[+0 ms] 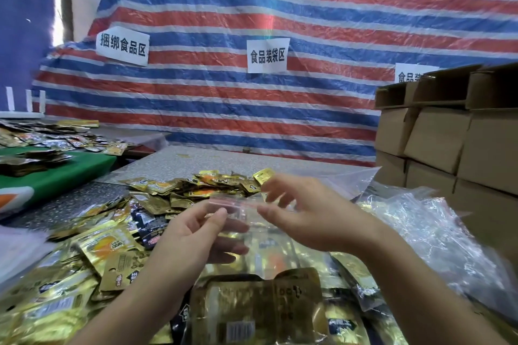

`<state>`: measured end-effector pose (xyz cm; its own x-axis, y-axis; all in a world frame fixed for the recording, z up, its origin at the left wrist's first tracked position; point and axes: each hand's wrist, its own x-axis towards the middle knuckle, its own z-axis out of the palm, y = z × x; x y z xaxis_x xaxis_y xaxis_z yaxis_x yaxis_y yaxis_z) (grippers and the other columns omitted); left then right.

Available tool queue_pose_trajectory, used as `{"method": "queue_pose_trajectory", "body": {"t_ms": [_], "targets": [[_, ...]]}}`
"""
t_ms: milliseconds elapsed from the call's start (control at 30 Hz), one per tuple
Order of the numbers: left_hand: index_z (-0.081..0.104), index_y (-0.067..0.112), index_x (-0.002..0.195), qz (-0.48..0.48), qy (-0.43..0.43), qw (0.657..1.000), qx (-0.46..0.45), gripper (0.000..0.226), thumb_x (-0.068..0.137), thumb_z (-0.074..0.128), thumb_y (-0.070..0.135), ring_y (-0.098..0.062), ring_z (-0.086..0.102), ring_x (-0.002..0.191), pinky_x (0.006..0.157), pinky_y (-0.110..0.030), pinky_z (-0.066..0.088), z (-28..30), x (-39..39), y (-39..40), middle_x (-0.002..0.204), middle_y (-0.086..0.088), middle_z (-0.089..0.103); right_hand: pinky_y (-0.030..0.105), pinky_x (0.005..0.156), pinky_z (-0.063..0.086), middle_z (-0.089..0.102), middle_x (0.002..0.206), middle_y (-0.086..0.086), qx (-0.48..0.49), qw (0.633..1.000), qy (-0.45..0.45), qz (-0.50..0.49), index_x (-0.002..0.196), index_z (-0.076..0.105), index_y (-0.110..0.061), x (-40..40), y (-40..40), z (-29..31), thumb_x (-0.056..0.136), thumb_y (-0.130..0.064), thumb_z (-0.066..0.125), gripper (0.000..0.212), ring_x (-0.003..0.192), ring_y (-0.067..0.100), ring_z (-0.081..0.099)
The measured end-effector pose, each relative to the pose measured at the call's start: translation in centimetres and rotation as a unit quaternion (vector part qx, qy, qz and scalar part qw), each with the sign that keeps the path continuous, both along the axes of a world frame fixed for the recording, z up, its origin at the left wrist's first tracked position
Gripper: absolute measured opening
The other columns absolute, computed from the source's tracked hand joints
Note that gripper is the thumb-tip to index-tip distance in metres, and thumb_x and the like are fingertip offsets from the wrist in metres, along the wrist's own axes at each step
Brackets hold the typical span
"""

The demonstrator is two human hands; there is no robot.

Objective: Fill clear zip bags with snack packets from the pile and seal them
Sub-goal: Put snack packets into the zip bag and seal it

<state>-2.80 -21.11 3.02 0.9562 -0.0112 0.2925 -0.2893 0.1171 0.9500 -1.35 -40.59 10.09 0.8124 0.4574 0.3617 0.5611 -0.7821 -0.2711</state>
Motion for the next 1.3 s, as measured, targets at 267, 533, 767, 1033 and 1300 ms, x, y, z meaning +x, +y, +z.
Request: {"method": "queue_pose_trajectory", "body": {"t_ms": [267,533,767,1033,1300], "targets": [[0.071,0.01,0.091,0.074,-0.02,0.997,-0.007,0.022,0.098,0.053,0.02,-0.025,0.073,0.069,0.056,-0.026,0.059,0.1,0.5,0.2,0.081,-0.008,0.076,0.007,0.056,0.04,0.056,0.068,-0.015,0.031,0.999,-0.003,0.009,0.073,0.058,-0.031,0.3,0.3,-0.3,0.095,-0.027,0.065,0.023,0.064,-0.01,0.053],[0.076,0.013,0.085,0.034,-0.064,0.997,-0.007,0.021,0.084,0.062,0.028,-0.023,0.073,0.067,0.057,-0.023,0.057,0.0,0.2,0.2,0.081,-0.009,0.076,0.025,0.069,0.053,0.065,0.082,-0.013,0.039,0.999,-0.028,0.021,0.094,0.067,-0.026,-0.8,1.7,-0.4,0.095,-0.045,0.06,0.02,0.078,0.003,0.06],[0.077,0.028,0.084,0.019,-0.108,0.993,0.034,0.021,0.079,0.059,0.037,-0.019,0.072,0.069,0.062,-0.025,0.058,-0.2,0.0,-0.2,0.081,-0.006,0.076,0.034,0.066,0.052,0.061,0.077,-0.011,0.041,0.998,-0.042,0.023,0.085,0.065,-0.025,-0.9,3.2,-1.4,0.096,-0.033,0.062,0.014,0.074,0.009,0.057],[0.077,0.024,0.079,0.069,-0.115,0.99,0.041,0.017,0.089,0.064,0.018,-0.02,0.073,0.069,0.063,-0.027,0.059,-0.5,0.4,0.1,0.077,-0.007,0.075,0.035,0.068,0.054,0.065,0.077,-0.008,0.071,0.997,-0.009,0.018,0.088,0.07,-0.022,-0.6,3.3,-1.5,0.094,-0.033,0.065,0.013,0.074,0.008,0.06],[0.075,0.013,0.084,0.061,-0.111,0.991,0.042,0.017,0.092,0.061,0.007,-0.017,0.071,0.067,0.061,-0.022,0.056,-0.3,0.3,0.0,0.077,-0.008,0.075,0.029,0.066,0.05,0.063,0.079,-0.01,0.086,0.996,0.004,0.014,0.091,0.07,-0.02,-0.6,3.6,-1.7,0.095,-0.028,0.064,0.011,0.076,0.009,0.06]]}}
